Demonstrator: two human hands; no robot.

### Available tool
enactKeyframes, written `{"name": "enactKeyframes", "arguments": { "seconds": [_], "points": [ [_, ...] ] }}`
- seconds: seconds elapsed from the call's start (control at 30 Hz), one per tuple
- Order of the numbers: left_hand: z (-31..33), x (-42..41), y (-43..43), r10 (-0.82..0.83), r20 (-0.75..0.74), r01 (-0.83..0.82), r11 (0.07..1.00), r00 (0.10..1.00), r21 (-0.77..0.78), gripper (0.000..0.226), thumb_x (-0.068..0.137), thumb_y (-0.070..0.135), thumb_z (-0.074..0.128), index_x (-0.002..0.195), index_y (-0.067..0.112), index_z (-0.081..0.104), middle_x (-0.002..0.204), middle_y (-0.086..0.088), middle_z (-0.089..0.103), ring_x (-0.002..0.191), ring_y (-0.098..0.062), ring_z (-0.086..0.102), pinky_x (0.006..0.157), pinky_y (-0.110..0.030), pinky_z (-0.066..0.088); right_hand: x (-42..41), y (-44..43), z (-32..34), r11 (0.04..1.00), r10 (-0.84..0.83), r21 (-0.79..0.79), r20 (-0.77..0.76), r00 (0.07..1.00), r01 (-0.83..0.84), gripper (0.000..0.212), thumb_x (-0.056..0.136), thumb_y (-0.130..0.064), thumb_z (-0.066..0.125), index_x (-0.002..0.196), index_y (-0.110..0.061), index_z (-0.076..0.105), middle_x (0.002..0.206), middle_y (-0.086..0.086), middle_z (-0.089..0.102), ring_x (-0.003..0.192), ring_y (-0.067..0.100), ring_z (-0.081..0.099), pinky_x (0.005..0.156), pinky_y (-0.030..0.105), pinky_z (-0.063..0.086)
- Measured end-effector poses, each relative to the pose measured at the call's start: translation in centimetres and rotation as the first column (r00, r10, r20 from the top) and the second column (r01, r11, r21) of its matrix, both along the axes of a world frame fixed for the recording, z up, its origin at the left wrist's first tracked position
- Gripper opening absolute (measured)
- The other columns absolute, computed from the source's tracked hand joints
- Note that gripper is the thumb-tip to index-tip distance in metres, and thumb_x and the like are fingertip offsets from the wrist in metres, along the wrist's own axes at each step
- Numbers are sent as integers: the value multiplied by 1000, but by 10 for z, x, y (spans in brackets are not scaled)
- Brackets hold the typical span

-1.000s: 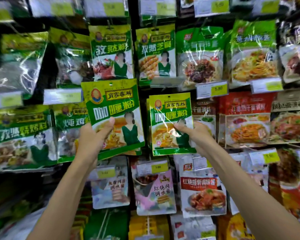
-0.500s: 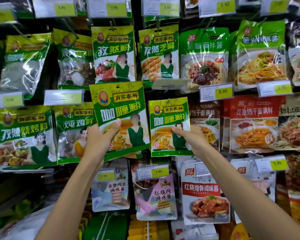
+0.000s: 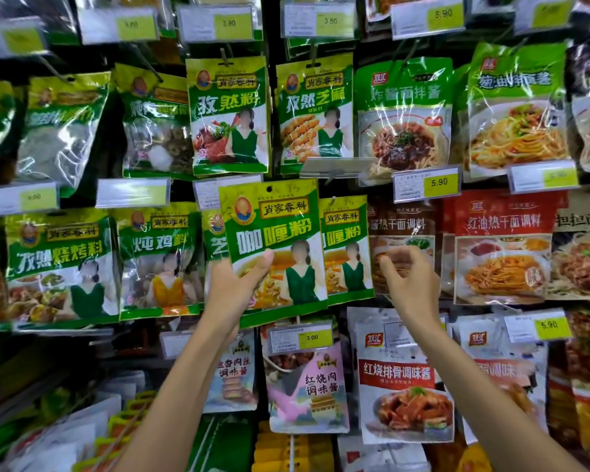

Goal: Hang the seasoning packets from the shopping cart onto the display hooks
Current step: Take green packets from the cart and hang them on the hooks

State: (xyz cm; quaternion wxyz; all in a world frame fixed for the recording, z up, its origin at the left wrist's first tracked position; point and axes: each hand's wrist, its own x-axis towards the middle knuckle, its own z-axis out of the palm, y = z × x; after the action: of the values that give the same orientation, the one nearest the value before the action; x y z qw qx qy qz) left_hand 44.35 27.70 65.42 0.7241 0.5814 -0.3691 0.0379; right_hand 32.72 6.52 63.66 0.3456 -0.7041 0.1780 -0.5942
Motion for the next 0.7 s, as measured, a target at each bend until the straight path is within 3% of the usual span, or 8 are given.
{"name": "enactKeyframes", "arguments": {
  "seconds": [0.1, 0.2, 0.27, 0.37, 0.47, 0.53, 0.63, 0.7],
  "points": [
    [-3, -13, -14, -73, -36, 74, 997, 997, 34, 66, 64, 56, 73, 106, 6, 62, 94, -14, 63, 88, -29, 60, 93, -61, 47, -1, 22, 10, 933, 357, 57, -21, 934, -356, 13, 97, -26, 55, 100, -18, 65, 99, 2, 70, 94, 14, 66, 74, 15, 52],
    [-5, -26, -28, -84, -43, 87, 994, 996, 62, 64, 63, 55, 73, 101, 4, 64, 99, -23, 70, 96, -42, 65, 92, -61, 48, 3, 39, 20, 813, 567, 184, -32, 823, -553, 34, 94, -41, 55, 98, -9, 67, 105, 16, 68, 93, 22, 65, 80, 19, 47],
    [-6, -31, -35, -96, -22, 97, 993, 995, 69, 65, 68, 53, 72, 100, -2, 64, 101, -33, 65, 93, -47, 64, 91, -61, 48, 4, 43, 22, 755, 630, 238, -3, 777, -611, 45, 87, -46, 61, 84, -1, 62, 84, 16, 68, 82, 27, 65, 74, 23, 48],
    [-6, -31, -40, -24, 59, 16, 992, 998, 125, 42, 76, 50, 68, 80, 8, 65, 86, -24, 69, 79, -38, 67, 80, -46, 55, 5, 40, 21, 727, 653, 260, 24, 757, -636, 35, 88, -36, 65, 78, -3, 57, 81, 14, 65, 77, 23, 66, 72, 35, 53],
    [-1, -22, -35, 186, 272, -244, 950, 944, 197, 39, 85, 52, 60, 82, 14, 58, 78, -1, 64, 70, -14, 61, 66, -23, 48, 6, 31, 17, 723, 643, 293, 48, 764, -626, 46, 90, -32, 64, 89, 14, 58, 93, 29, 65, 89, 34, 67, 86, 43, 56],
    [12, -11, -24, 436, 477, -506, 862, 763, 22, 27, 92, 43, 57, 91, 15, 60, 80, 7, 62, 71, -6, 58, 63, -12, 41, 6, 25, 14, 726, 625, 320, 60, 778, -608, 47, 89, -32, 65, 85, 14, 58, 93, 33, 62, 93, 41, 62, 95, 47, 50],
    [41, 12, -10, 680, 688, -754, 584, 253, -301, 24, 97, 27, 52, 104, 6, 62, 93, -9, 63, 85, -22, 58, 66, -24, 41, 7, 15, 8, 729, 611, 346, 61, 789, -591, 34, 89, -29, 65, 81, 3, 60, 85, 23, 61, 82, 28, 63, 85, 35, 54],
    [58, 30, -9, 693, 720, -780, 463, 22, -421, 29, 97, 24, 50, 113, 2, 60, 104, -17, 61, 97, -32, 57, 77, -36, 46, 9, 9, 7, 725, 618, 341, 63, 784, -599, 31, 89, -29, 65, 79, 0, 61, 82, 11, 61, 79, 18, 60, 70, 20, 54]
  ]
}}
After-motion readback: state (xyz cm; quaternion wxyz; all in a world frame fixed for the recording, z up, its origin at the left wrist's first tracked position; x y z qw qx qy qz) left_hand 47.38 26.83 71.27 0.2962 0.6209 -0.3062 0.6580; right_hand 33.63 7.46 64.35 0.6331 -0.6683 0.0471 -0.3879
